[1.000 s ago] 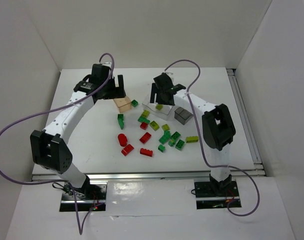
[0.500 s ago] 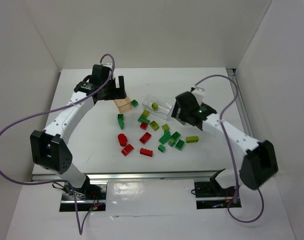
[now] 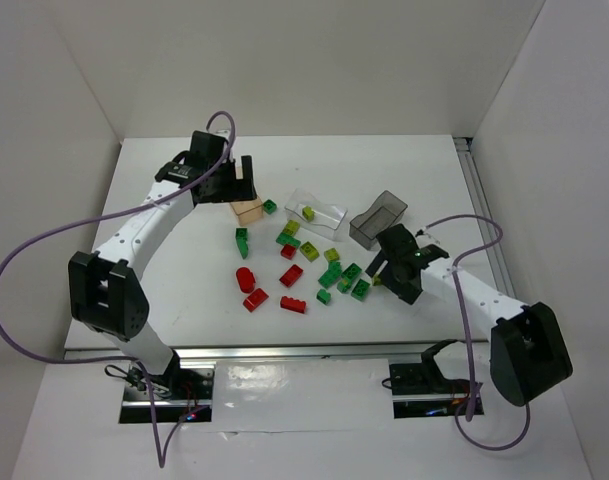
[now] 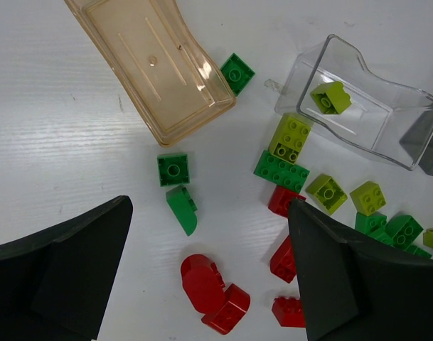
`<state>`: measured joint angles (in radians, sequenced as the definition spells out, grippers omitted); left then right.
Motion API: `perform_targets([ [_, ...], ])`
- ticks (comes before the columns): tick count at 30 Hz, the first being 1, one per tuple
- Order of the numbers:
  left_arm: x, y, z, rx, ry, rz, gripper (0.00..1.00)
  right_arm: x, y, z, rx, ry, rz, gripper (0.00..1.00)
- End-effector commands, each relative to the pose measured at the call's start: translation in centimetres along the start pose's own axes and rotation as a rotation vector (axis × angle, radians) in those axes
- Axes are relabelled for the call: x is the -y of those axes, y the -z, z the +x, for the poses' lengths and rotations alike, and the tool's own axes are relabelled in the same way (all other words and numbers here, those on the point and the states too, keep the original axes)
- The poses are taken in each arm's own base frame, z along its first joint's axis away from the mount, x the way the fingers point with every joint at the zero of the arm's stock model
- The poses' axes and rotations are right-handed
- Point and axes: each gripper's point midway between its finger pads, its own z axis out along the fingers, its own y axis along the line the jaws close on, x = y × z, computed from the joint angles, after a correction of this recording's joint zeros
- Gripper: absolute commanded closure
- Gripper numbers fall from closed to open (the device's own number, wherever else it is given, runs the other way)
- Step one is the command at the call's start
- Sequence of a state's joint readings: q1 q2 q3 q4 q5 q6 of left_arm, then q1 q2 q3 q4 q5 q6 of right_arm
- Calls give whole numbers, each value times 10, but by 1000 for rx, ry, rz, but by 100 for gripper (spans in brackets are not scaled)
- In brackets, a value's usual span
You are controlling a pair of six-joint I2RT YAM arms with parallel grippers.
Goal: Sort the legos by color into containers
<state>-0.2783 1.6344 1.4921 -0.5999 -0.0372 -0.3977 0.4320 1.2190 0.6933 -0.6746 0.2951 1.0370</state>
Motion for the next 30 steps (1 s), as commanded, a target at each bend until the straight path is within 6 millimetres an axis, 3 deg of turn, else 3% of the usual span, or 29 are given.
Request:
perform_targets([
  [1,7,3,-12,26,6,27,0,-10,-5,-5,-6,-128,-70,9],
  [14,3,2,-10,12,-3,7,0,-24,-35,-28,24,-113,-84,27],
  [16,3,2,-10,12,-3,7,0,-26,-36,-29,24,-113,-84,35],
  [19,3,2,-10,12,-3,7,0,-24,-34,-31,32,-114,-80,57],
  [20,3,2,-10,12,-3,7,0,-31,-26,-38,53,-123,-112,70],
  [23,0,0,-7,6,-12,-5,0,-57,1,-53,123,-75,-186,80],
  [25,-1,0,-7,9,-12,-13,0,-72,19,-65,182,-16,-213,82],
  [26,-1,0,-7,9,-3,-13,0,-96,34,-72,202,16,-268,82],
  [28,-2,0,-8,12,6,-22,0,-116,33,-75,204,111,-270,82],
  [29,-3,-1,-4,3,15,-25,0,-139,45,-86,229,130,-311,82],
  [30,-3,-1,-4,3,15,-25,0,-151,33,-80,214,198,-295,82],
])
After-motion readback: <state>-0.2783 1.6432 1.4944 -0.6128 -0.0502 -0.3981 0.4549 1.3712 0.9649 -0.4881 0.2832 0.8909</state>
